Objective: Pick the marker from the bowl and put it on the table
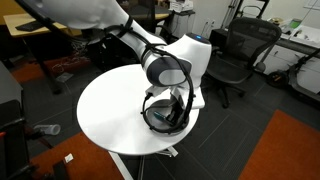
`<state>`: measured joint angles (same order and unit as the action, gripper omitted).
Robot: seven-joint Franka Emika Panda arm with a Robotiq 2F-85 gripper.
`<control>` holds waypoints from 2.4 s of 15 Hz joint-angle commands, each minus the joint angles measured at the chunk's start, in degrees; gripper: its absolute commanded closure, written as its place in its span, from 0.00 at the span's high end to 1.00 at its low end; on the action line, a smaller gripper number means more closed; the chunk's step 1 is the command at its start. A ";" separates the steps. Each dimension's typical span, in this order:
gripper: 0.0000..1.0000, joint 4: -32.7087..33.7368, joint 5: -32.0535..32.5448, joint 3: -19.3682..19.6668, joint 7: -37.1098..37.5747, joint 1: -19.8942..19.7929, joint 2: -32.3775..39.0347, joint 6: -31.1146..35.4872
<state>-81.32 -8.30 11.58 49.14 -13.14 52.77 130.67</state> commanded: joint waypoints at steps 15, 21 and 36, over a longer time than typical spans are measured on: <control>0.05 -17.42 1.80 1.25 -1.43 6.72 -18.30 4.92; 0.05 -22.65 4.50 0.53 -0.75 11.08 -22.09 7.41; 0.05 -21.49 3.68 -2.64 -1.91 14.32 -15.63 12.10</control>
<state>-102.92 -4.39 9.07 48.48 1.19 35.78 140.62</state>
